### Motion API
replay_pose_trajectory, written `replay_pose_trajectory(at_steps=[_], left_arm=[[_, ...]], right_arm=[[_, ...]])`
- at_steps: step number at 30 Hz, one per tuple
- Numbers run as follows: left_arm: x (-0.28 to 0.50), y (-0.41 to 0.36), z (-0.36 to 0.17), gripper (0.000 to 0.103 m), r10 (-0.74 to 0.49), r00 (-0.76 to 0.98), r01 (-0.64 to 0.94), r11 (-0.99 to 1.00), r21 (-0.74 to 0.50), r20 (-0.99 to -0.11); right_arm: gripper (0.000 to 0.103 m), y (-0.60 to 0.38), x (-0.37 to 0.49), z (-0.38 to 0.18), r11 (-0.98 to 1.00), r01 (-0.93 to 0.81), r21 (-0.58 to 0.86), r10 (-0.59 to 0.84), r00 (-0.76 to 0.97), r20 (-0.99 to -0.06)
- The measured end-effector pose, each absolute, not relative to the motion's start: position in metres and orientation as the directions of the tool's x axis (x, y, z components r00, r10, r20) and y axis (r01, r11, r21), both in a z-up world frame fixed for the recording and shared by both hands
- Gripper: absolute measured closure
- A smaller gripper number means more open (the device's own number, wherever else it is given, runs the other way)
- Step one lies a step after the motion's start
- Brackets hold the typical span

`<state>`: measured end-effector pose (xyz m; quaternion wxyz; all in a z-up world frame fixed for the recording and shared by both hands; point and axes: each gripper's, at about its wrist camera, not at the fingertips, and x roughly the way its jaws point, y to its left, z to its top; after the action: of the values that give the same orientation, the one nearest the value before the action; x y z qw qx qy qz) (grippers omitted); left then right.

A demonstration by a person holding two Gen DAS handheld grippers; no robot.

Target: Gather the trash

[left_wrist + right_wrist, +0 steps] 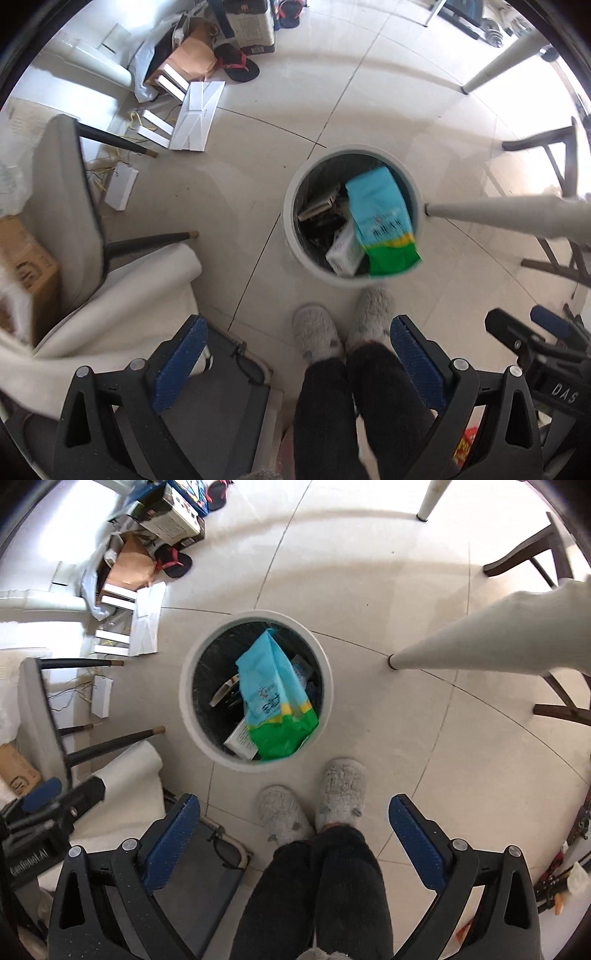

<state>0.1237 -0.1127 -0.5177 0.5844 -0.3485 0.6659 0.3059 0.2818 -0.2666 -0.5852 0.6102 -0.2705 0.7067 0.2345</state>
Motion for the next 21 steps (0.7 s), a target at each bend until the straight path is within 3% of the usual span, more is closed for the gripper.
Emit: replay_pose_trajectory(at_steps=[7,21], left_arm=[[0.125,-0.145,-0.404,0.002,-0.103,-0.037,-0.787,0.616,-0.034,-0.994],[0.118,-0.134,-0.204,0.002,-0.149,0.267,-0.622,0.728,-0.288,-0.952]], right_arm=[[0.000,-0.291,0.264,-0.452,0.752,-0.649,0.111,-0.005,-0.173,-0.985],[0.000,-0.314,0.230,-0.188,0.764,-0.592,0.256,0.218,-0.137,-0.966]])
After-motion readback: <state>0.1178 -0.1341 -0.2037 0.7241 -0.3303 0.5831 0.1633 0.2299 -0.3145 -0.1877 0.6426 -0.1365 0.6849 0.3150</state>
